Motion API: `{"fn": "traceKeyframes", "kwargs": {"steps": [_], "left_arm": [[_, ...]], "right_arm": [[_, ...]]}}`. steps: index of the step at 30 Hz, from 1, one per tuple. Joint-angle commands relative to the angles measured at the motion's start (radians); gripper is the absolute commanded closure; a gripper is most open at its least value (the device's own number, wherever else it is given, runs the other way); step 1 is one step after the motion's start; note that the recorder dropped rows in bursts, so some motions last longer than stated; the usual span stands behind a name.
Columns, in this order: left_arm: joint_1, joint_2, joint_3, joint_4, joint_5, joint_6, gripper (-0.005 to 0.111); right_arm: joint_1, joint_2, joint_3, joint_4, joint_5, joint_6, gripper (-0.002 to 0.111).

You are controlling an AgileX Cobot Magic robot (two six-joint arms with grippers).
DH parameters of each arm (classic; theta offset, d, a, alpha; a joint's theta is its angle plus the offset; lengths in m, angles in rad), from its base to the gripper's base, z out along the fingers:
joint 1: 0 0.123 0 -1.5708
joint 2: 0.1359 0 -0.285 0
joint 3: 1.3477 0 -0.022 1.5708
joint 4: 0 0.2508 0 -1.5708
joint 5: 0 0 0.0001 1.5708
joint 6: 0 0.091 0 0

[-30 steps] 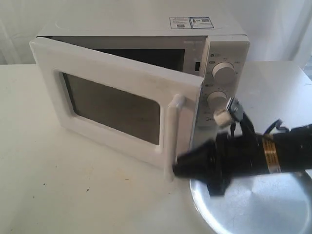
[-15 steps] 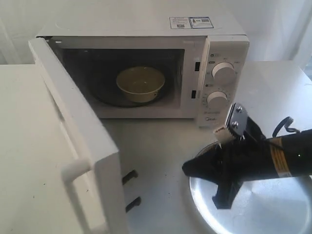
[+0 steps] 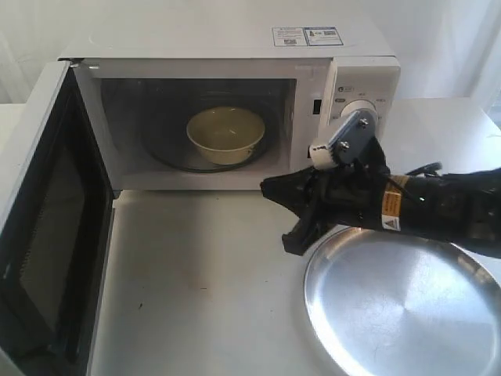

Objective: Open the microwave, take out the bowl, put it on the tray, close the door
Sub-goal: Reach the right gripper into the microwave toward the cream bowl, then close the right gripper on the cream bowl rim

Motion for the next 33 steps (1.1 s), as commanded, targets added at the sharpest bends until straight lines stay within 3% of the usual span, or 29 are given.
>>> {"fn": "traceKeyframes", "kwargs": {"steps": [1, 4, 13, 15, 19, 20, 26, 33], "left_arm": [[-0.002, -0.002, 0.003, -0.002, 0.000, -0.005, 0.107], [-0.002, -0.002, 0.003, -0.002, 0.000, -0.005, 0.107], [-0.002, -0.002, 0.003, -0.002, 0.000, -0.005, 0.107], [-0.002, -0.002, 0.003, -0.002, 0.000, -0.005, 0.107], [-0.002, -0.002, 0.003, -0.002, 0.000, -0.005, 0.107], [-0.002, -0.002, 0.003, -0.002, 0.000, -0.005, 0.107], [-0.002, -0.002, 0.003, -0.002, 0.000, -0.005, 0.107], [-0.002, -0.002, 0.003, -0.002, 0.000, -0.005, 0.107]], "right_arm": [[0.062, 0.075, -0.141, 0.028, 0.082, -0.014, 0.108], [0.108, 0.104, -0.249, 0.028, 0.221, -0.031, 0.108], [0.250, 0.183, -0.469, 0.019, 0.610, -0.327, 0.105], [0.266, 0.209, -0.503, 0.019, 0.682, -0.380, 0.094], [0.292, 0.261, -0.556, 0.019, 0.763, -0.378, 0.055], [0.296, 0.266, -0.562, 0.019, 0.765, -0.378, 0.051], [0.306, 0.285, -0.602, 0.025, 0.771, -0.376, 0.062], [0.306, 0.362, -0.683, 0.025, 0.893, -0.374, 0.062]]}}
